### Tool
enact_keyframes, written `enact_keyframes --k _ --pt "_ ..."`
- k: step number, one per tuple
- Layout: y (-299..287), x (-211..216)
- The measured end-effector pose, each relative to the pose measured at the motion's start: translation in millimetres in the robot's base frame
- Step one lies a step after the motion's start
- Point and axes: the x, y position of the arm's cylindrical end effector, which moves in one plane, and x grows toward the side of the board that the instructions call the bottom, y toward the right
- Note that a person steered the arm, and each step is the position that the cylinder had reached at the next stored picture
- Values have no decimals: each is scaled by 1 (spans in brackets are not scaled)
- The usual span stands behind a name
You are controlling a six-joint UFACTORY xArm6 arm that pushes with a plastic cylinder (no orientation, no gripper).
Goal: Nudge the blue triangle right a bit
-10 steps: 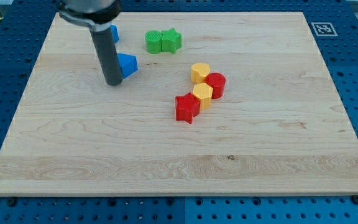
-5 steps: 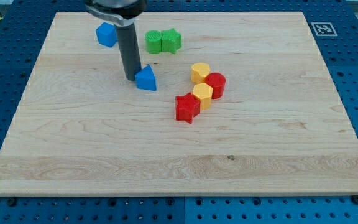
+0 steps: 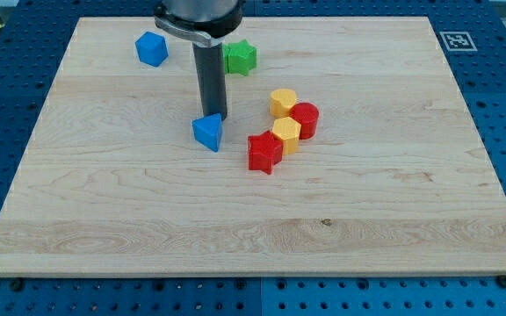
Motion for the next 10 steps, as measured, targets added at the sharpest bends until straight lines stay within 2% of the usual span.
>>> enact_keyframes --k 1,2,3,4,5,8,10 --pt "-2 -13" --pt "-21 -45" --pt "-60 -67" --pt "-94 -68" --pt "-115 -52" --pt "-115 39" --pt "-90 56"
